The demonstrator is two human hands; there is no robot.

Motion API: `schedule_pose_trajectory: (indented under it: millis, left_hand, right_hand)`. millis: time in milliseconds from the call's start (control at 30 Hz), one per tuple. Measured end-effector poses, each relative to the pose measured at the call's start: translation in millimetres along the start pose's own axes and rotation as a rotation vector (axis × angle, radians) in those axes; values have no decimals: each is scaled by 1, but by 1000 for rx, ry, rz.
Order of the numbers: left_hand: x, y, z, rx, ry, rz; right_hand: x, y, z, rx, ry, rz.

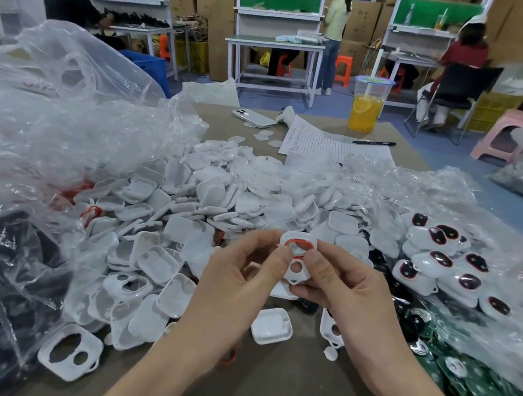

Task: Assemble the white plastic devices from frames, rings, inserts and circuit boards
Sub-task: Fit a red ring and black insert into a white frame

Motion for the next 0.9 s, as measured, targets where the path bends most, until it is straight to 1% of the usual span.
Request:
schedule_pose_trajectory:
  millis: [233,467,633,900]
  left_hand:
    - [3,1,-1,-10,6,-22]
    - [0,-1,-5,-10,-20,-1]
    - [1,1,-7,-9,-36,-7]
    - [-1,2,-2,-55,95,49]
  right_hand:
    - [0,0,-2,15,-53,2]
    - [2,0,1,27,20,-11]
    - [6,1,1,55,-29,-24]
    - [8,2,0,74,-66,-21]
Point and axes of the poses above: each hand's wrist, its own y-axis towards the middle knuckle, its own x-axis out of the back of the hand, z = x × y, the point moved 8 cm from there along y, towards the middle knuckle, and after that the axes turned 6 degrees about -x, right-handed, at the moved point
